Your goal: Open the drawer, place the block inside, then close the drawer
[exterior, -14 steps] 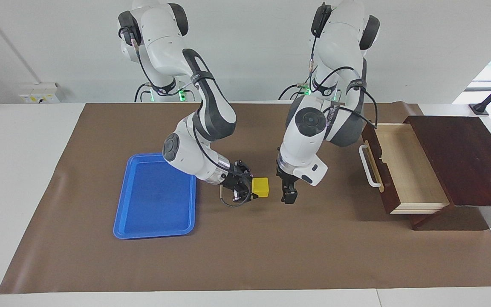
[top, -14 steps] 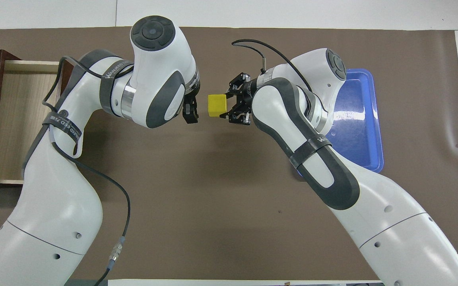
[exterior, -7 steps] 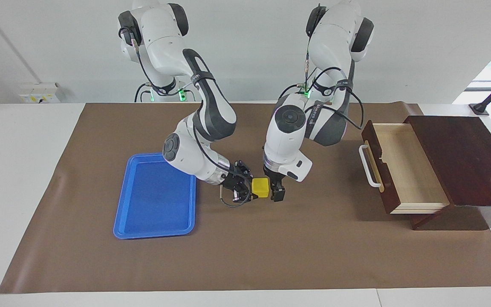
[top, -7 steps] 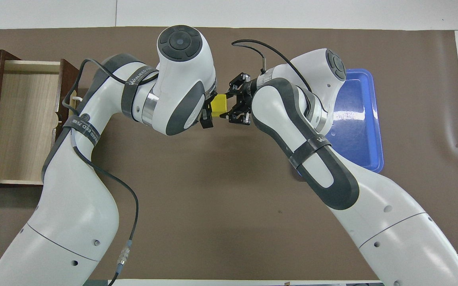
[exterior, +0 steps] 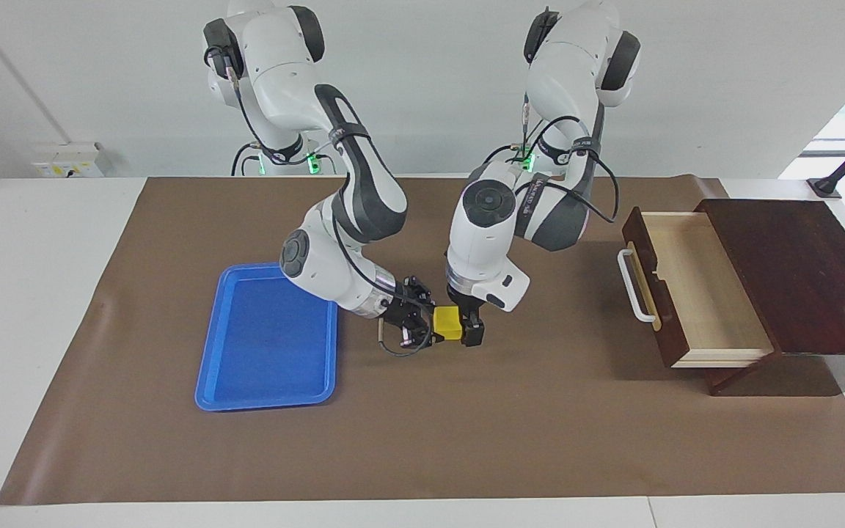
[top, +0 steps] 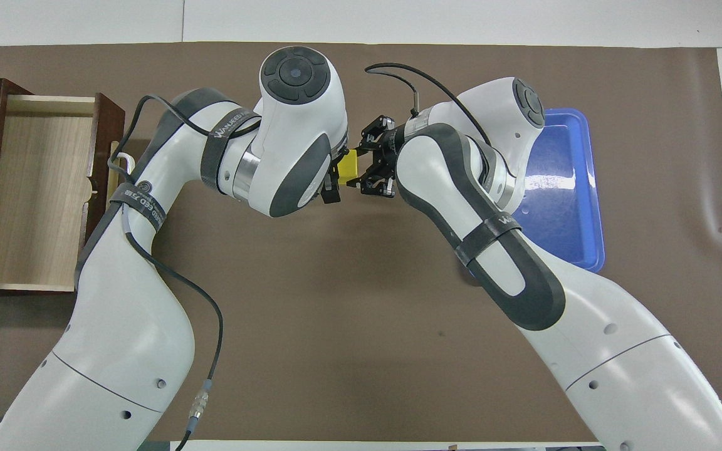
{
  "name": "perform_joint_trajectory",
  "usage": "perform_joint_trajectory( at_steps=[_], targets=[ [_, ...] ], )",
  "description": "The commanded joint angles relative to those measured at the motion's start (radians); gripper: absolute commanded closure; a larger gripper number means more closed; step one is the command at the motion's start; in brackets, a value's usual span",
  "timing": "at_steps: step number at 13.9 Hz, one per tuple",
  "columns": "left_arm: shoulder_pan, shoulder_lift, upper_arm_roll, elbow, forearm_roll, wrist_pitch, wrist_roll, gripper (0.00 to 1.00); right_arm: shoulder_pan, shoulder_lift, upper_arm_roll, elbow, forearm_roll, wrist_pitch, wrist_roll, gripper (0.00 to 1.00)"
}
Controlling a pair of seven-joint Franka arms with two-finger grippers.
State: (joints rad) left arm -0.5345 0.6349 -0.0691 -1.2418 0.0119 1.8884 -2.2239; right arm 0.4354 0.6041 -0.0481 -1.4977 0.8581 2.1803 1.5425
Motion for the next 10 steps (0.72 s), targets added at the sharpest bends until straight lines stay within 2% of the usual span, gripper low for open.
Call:
perform_joint_trajectory(
  at_steps=[1, 5, 7, 10],
  targets=[
    [-0.03, 0.003, 0.014, -0.005, 0.014, 0.017, -0.016, 0.0, 0.008, -0.003, -0.003, -0.012, -0.021, 0.036, 0.007, 1.0],
    [-0.033, 0.003, 0.014, -0.022, 0.016, 0.021, -0.037, 0.0, 0.008, -0.003, -0.003, -0.016, -0.022, 0.044, 0.007, 1.0],
    [-0.033, 0.003, 0.012, -0.025, 0.016, 0.026, -0.037, 0.29, 0.008, -0.003, -0.003, -0.016, -0.022, 0.044, 0.007, 1.0],
    [-0.033, 0.003, 0.012, -0.024, 0.017, 0.026, -0.034, 0.84, 0.009, -0.003, -0.003, -0.018, -0.022, 0.052, 0.008, 1.0]
  ],
)
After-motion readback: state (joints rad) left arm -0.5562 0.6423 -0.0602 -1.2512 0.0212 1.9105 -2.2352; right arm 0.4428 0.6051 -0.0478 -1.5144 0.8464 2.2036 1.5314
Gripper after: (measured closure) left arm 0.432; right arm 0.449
